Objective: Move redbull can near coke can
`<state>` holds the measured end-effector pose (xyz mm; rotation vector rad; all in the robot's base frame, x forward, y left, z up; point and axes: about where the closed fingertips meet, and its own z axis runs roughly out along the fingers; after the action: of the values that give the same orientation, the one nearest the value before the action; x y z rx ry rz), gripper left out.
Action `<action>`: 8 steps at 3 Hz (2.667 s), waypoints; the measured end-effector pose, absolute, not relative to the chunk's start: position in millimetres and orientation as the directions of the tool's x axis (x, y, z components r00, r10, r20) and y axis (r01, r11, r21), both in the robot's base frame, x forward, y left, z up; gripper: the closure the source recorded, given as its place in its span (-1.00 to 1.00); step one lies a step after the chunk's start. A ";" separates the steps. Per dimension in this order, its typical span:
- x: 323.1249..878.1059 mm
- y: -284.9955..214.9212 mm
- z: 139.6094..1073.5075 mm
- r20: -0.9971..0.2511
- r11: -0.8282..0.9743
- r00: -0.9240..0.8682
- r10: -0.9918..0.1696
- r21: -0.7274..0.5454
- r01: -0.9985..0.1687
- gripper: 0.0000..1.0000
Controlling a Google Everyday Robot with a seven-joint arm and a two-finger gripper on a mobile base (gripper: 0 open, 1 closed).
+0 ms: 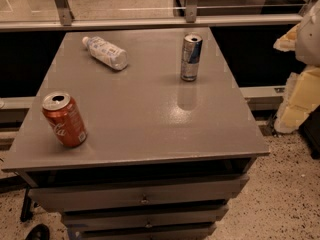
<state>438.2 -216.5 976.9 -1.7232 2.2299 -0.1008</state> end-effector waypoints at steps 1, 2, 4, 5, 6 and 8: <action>438.2 -216.5 976.9 -0.207 0.270 -0.221 -0.953 -0.248 -0.930 -1.00; 452.1 -218.4 967.8 -0.264 0.302 -0.233 -0.936 -0.264 -0.916 -1.00; 549.6 -222.0 905.5 -0.571 0.487 -0.282 -0.771 -0.242 -0.839 -1.00; 616.2 -203.0 909.0 -0.734 0.569 -0.246 -0.634 -0.227 -0.791 -1.00; 659.3 -175.6 916.3 -0.843 0.615 -0.210 -0.494 -0.169 -0.770 -1.00; 685.2 -117.9 900.0 -0.935 0.622 -0.213 -0.285 -0.011 -0.783 -1.00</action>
Offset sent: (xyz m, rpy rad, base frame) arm 0.0639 -0.0122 -0.0432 0.2383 -0.1305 -0.0924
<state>685.2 -117.9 900.0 -0.8679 1.7792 0.5835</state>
